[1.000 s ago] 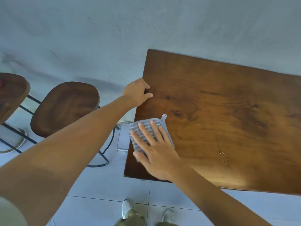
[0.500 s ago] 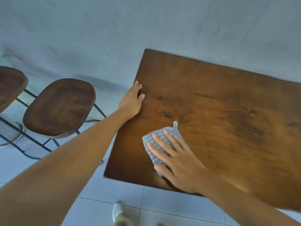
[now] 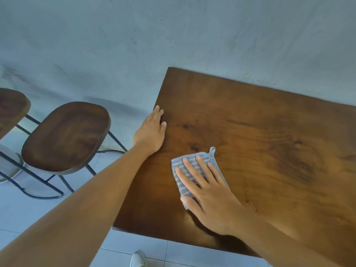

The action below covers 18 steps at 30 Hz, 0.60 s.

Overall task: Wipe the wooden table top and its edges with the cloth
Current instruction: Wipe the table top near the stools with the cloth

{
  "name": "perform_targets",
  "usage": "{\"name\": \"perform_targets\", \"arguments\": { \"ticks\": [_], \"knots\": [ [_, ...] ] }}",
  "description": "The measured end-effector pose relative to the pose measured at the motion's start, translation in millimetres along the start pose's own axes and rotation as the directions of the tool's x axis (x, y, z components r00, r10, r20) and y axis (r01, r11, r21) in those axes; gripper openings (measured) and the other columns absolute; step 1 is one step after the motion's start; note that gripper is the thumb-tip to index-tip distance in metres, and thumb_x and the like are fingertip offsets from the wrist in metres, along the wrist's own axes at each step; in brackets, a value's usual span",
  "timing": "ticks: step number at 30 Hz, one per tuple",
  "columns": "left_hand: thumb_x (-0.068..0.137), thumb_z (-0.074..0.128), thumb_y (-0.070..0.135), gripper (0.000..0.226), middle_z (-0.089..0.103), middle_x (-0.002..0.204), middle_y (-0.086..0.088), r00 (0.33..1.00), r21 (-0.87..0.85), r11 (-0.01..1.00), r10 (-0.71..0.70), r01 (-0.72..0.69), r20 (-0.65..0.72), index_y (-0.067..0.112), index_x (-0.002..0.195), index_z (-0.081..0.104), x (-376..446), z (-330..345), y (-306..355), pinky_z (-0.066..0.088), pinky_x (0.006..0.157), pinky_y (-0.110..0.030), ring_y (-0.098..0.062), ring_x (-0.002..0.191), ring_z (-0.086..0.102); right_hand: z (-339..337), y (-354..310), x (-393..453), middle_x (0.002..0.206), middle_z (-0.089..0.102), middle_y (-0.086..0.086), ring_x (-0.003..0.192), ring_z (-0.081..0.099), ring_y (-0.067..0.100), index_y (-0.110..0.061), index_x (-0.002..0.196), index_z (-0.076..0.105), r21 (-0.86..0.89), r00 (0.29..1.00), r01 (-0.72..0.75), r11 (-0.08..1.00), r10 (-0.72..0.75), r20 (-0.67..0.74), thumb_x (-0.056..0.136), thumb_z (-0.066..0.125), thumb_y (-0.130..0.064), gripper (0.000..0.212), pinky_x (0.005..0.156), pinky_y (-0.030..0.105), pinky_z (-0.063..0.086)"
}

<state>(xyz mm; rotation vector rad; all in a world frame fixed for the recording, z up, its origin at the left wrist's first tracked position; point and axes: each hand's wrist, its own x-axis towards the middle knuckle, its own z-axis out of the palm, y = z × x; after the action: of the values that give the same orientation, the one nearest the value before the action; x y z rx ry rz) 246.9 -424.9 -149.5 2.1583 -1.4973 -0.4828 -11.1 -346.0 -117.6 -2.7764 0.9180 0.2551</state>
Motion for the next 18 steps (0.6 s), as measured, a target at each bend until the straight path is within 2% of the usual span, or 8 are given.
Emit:
{"name": "perform_targets", "arguments": {
  "ticks": [3, 7, 11, 18],
  "knots": [
    [0.110, 0.030, 0.044, 0.055, 0.011, 0.171, 0.010, 1.000, 0.055, 0.998, -0.009, 0.009, -0.010, 0.029, 0.162, 0.021, -1, 2, 4, 0.036, 0.116, -0.047, -0.021, 0.155, 0.025, 2, 3, -25, 0.167, -0.023, -0.016, 0.152, -0.028, 0.016, -0.043, 0.159, -0.013, 0.004, 0.995, 0.083, 0.997, -0.083, 0.050, 0.106, 0.016, -0.059, 0.062, 0.122, 0.043, -0.012],
    [0.110, 0.029, 0.044, 0.055, 0.011, 0.171, 0.009, 0.999, 0.085, 0.996, -0.014, 0.017, -0.034, 0.029, 0.162, 0.021, -2, 2, 6, 0.040, 0.114, -0.047, -0.021, 0.154, 0.026, -10, 30, -3, 0.167, -0.022, -0.018, 0.152, -0.028, 0.014, -0.044, 0.160, -0.007, -0.035, 0.994, 0.107, 0.994, -0.106, 0.040, 0.106, 0.023, -0.059, 0.063, 0.123, 0.041, -0.014],
    [0.109, 0.031, 0.044, 0.055, 0.011, 0.171, 0.009, 0.999, 0.084, 0.996, -0.018, 0.020, -0.028, 0.028, 0.162, 0.021, -3, 0, 8, 0.040, 0.113, -0.047, -0.021, 0.154, 0.025, -27, 68, 60, 0.165, -0.026, -0.017, 0.148, -0.035, 0.011, -0.043, 0.159, -0.012, -0.061, 0.999, -0.005, 0.998, 0.007, 0.039, 0.106, 0.015, -0.059, 0.062, 0.123, 0.041, -0.017],
    [0.110, 0.031, 0.039, 0.056, 0.010, 0.171, 0.008, 0.999, 0.097, 0.995, 0.014, -0.011, -0.032, 0.024, 0.162, 0.022, -2, 0, 7, 0.039, 0.115, -0.044, -0.017, 0.157, 0.016, -58, 131, 176, 0.167, -0.023, -0.015, 0.153, -0.027, 0.017, -0.044, 0.159, -0.013, 0.024, 0.967, -0.253, 0.967, 0.251, 0.048, 0.107, 0.006, -0.055, 0.056, 0.124, 0.042, -0.014]
  ]
}}
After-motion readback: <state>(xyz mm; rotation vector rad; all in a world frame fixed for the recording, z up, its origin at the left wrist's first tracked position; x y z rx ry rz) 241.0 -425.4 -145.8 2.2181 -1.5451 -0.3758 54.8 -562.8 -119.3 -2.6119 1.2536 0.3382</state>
